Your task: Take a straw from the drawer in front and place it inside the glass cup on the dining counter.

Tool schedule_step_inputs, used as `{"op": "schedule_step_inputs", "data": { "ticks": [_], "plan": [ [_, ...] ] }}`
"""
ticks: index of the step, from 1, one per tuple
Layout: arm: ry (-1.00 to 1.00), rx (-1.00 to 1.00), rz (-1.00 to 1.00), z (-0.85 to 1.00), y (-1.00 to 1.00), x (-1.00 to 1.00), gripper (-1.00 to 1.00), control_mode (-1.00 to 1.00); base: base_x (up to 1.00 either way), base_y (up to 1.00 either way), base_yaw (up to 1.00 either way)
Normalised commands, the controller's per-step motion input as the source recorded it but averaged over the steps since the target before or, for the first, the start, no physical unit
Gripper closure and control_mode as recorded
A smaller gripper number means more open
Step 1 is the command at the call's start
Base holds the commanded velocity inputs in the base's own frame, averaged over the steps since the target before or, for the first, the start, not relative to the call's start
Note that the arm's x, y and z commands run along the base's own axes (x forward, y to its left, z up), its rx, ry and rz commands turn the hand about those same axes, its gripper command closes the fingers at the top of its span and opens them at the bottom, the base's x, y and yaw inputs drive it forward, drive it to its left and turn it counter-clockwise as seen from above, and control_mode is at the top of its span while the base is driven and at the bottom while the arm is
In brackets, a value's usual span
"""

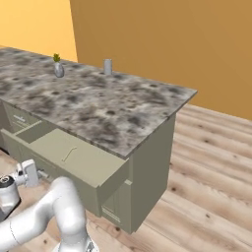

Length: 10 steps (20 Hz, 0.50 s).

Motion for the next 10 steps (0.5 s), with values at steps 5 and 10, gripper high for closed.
{"op": "schedule_step_inputs", "data": {
  "ticks": [5, 10],
  "plan": [
    [0.0, 0.0, 0.0, 0.0, 0.47, -0.6, 1.0, -1.0, 0.0, 0.0, 0.0],
    [0.03, 0.0, 0.0, 0.0, 0.55, -0.5, -1.0, -1.0, 0.0, 0.0, 0.0]
  ]
}}
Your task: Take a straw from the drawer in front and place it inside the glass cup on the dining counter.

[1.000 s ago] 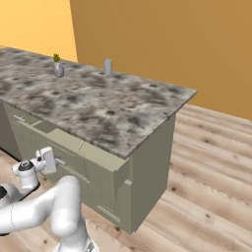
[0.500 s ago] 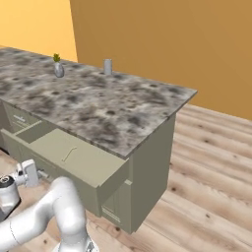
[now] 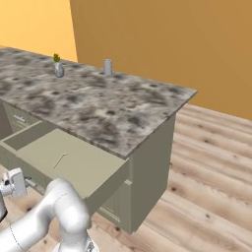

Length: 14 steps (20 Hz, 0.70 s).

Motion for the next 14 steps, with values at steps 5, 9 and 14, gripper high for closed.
{"op": "schedule_step_inputs", "data": {
  "ticks": [5, 9, 14],
  "plan": [
    [0.06, 0.04, -0.01, 0.1, 0.33, -0.51, -1.0, -1.0, 0.0, 0.0, 0.0],
    [0.26, 0.23, -0.09, 0.59, 0.09, -0.18, -1.0, -1.0, 0.0, 0.0, 0.0],
    [0.37, 0.35, -0.09, 0.79, 0.03, -0.11, -1.0, -1.0, 0.0, 0.0, 0.0]
  ]
}}
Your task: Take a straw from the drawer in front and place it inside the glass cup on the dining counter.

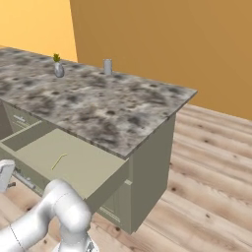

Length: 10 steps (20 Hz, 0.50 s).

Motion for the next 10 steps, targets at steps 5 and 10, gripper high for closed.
{"op": "schedule_step_inputs", "data": {
  "ticks": [5, 10],
  "plan": [
    [0.32, 0.36, -0.08, 0.94, 0.0, -0.31, -1.0, -1.0, 0.0, 0.0, 0.0],
    [0.18, 0.25, -0.14, 1.0, 0.0, -0.12, -1.0, -1.0, 0.0, 0.0, 0.0]
  ]
}}
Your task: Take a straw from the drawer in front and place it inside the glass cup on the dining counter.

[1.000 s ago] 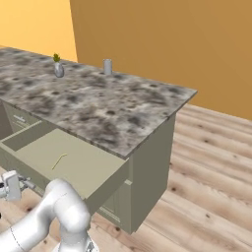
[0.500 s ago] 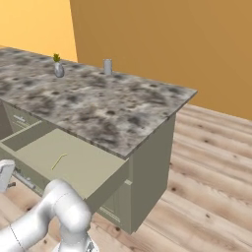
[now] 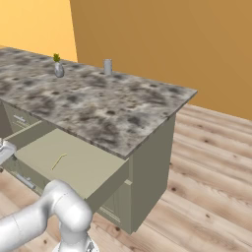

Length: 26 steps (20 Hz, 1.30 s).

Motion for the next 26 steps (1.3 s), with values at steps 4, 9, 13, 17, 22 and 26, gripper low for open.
{"op": "schedule_step_inputs", "data": {
  "ticks": [4, 9, 13, 17, 22, 26],
  "plan": [
    [0.12, 0.17, -0.18, 0.97, -0.01, 0.12, -1.0, -1.0, 0.0, 0.0, 0.0],
    [0.04, 0.05, -0.18, 0.52, 0.0, 0.48, -1.0, -1.0, 0.0, 0.0, 0.0],
    [0.0, 0.03, -0.26, 0.03, -0.12, 0.67, -1.0, -1.0, 0.0, 0.0, 0.0],
    [0.0, 0.01, -0.3, -0.03, -0.16, 0.76, -1.0, -1.0, 0.0, 0.0, 0.0],
    [0.0, 0.05, -0.29, -0.1, -0.04, 0.34, -1.0, -1.0, 0.0, 0.0, 0.0],
    [0.04, 0.16, -0.27, -0.21, -0.16, 0.19, -1.0, -1.0, 0.0, 0.0, 0.0]
  ]
}}
